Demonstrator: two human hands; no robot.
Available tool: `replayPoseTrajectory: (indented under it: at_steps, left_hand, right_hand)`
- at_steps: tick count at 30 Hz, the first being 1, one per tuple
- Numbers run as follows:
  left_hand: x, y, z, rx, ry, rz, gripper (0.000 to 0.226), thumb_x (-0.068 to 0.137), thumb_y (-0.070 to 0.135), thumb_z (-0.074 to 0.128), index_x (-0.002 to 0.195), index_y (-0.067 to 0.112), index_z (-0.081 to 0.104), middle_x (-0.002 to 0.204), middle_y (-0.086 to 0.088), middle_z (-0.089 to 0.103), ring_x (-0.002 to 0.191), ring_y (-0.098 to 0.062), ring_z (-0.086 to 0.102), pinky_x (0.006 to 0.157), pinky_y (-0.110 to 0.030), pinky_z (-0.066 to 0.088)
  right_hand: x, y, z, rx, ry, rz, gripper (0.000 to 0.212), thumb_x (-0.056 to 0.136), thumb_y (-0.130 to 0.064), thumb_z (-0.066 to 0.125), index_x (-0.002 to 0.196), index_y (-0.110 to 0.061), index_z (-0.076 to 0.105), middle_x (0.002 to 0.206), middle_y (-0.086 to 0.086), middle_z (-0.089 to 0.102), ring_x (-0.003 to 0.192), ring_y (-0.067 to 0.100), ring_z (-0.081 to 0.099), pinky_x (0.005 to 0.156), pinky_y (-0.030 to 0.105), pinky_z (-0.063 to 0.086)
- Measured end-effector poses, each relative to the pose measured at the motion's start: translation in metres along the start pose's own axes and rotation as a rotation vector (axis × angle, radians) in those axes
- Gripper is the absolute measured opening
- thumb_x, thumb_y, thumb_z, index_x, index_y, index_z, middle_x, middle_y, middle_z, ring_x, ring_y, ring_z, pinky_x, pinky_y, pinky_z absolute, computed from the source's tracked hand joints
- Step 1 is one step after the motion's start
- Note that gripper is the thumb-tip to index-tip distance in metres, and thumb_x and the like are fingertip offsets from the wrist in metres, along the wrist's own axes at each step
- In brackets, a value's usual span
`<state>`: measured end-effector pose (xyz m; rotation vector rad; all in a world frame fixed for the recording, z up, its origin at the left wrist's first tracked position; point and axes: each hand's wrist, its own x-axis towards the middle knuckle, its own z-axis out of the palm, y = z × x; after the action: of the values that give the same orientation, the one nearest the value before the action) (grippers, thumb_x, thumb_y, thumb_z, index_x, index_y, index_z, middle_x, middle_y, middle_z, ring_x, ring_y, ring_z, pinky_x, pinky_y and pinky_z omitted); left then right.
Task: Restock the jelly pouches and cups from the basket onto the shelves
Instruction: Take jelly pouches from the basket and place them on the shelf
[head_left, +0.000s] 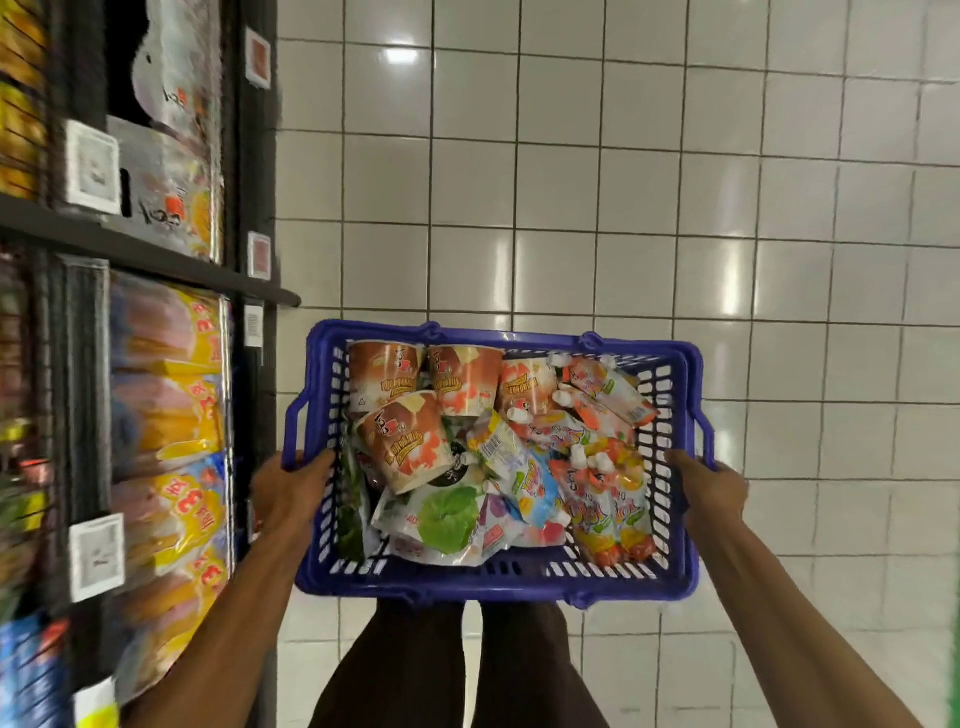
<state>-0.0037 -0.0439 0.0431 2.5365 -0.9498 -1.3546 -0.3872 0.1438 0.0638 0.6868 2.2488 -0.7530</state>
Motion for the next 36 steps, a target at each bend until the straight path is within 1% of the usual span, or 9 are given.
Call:
replayPoseTrajectory:
  at_steps: [2, 5, 11, 15, 19, 24, 27, 30, 36]
  left_hand:
    - [-0.027, 0.026, -0.024, 0.007, 0.014, 0.014, 0.027, 0.076, 0.022, 0.076, 0.102, 0.015, 0.069, 0.086, -0.006, 0.068, 0.07, -0.018, 0.063, 0.064, -0.028, 0.051]
    - [-0.059, 0.067, -0.051, -0.004, 0.036, 0.021, 0.034, 0.075, 0.022, 0.077, 0.107, 0.011, 0.069, 0.096, -0.012, 0.07, 0.081, -0.027, 0.066, 0.078, -0.039, 0.056]
    - [-0.092, 0.134, -0.08, -0.029, 0.06, 0.033, 0.037, 0.068, 0.027, 0.077, 0.1, 0.01, 0.071, 0.097, -0.017, 0.073, 0.089, -0.034, 0.07, 0.083, -0.05, 0.057]
    - [-0.101, 0.174, -0.079, -0.076, 0.087, 0.034, 0.022, 0.071, 0.024, 0.077, 0.09, 0.015, 0.069, 0.094, -0.019, 0.072, 0.092, -0.037, 0.069, 0.085, -0.05, 0.056]
    - [-0.111, 0.222, -0.073, -0.134, 0.129, -0.026, 0.031, 0.074, 0.023, 0.077, 0.099, 0.007, 0.07, 0.099, -0.024, 0.071, 0.094, -0.038, 0.068, 0.089, -0.054, 0.054]
    - [-0.127, 0.274, -0.065, -0.3, 0.214, -0.119, 0.016, 0.071, 0.018, 0.078, 0.074, 0.02, 0.063, 0.086, -0.012, 0.068, 0.08, -0.03, 0.065, 0.081, -0.044, 0.057]
    - [-0.127, 0.301, -0.061, -0.404, 0.247, -0.167, 0.017, 0.072, 0.018, 0.079, 0.084, 0.013, 0.067, 0.083, -0.011, 0.067, 0.074, -0.025, 0.061, 0.073, -0.036, 0.052]
    - [-0.11, 0.324, -0.054, -0.474, 0.269, -0.225, 0.017, 0.074, 0.018, 0.078, 0.084, 0.014, 0.066, 0.09, -0.016, 0.068, 0.079, -0.028, 0.063, 0.083, -0.044, 0.055]
    - [-0.043, 0.394, -0.041, -0.646, 0.27, -0.35, 0.015, 0.077, 0.018, 0.078, 0.079, 0.016, 0.063, 0.088, -0.016, 0.067, 0.083, -0.031, 0.064, 0.083, -0.047, 0.054]
  right_hand:
    - [-0.034, -0.022, -0.023, 0.021, 0.018, -0.01, 0.02, 0.075, -0.015, 0.078, 0.086, -0.009, 0.063, 0.065, 0.003, 0.064, 0.045, 0.014, 0.06, 0.036, 0.019, 0.043]
    - [-0.074, -0.053, -0.048, 0.061, 0.025, -0.023, 0.023, 0.075, -0.018, 0.079, 0.075, -0.018, 0.055, 0.07, 0.005, 0.066, 0.047, 0.013, 0.061, 0.039, 0.02, 0.043]
    - [-0.111, -0.109, -0.073, 0.088, -0.019, -0.018, 0.024, 0.071, -0.017, 0.082, 0.083, -0.012, 0.061, 0.07, 0.006, 0.068, 0.054, 0.018, 0.065, 0.046, 0.024, 0.048]
    - [-0.116, -0.16, -0.07, 0.087, -0.072, -0.049, 0.024, 0.07, -0.017, 0.082, 0.079, -0.013, 0.061, 0.069, 0.006, 0.069, 0.058, 0.02, 0.068, 0.051, 0.028, 0.052]
    - [-0.12, -0.235, -0.06, 0.017, -0.126, -0.145, 0.019, 0.072, -0.015, 0.079, 0.075, -0.015, 0.061, 0.067, 0.005, 0.068, 0.053, 0.018, 0.065, 0.046, 0.025, 0.048]
    - [-0.128, -0.354, -0.034, -0.093, -0.176, -0.296, 0.02, 0.072, -0.018, 0.079, 0.072, -0.016, 0.06, 0.063, 0.004, 0.066, 0.052, 0.018, 0.063, 0.046, 0.024, 0.047]
    - [-0.14, -0.415, -0.011, -0.188, -0.192, -0.374, 0.024, 0.07, -0.026, 0.081, 0.073, -0.016, 0.06, 0.064, 0.003, 0.066, 0.053, 0.019, 0.064, 0.048, 0.025, 0.048]
    - [-0.153, -0.472, 0.028, -0.253, -0.203, -0.46, 0.026, 0.068, -0.028, 0.082, 0.074, -0.016, 0.06, 0.063, 0.003, 0.067, 0.052, 0.019, 0.065, 0.046, 0.024, 0.047]
    - [-0.182, -0.594, 0.129, -0.377, -0.226, -0.636, 0.025, 0.066, -0.03, 0.082, 0.074, -0.016, 0.063, 0.056, 0.0, 0.065, 0.045, 0.015, 0.062, 0.041, 0.019, 0.043]
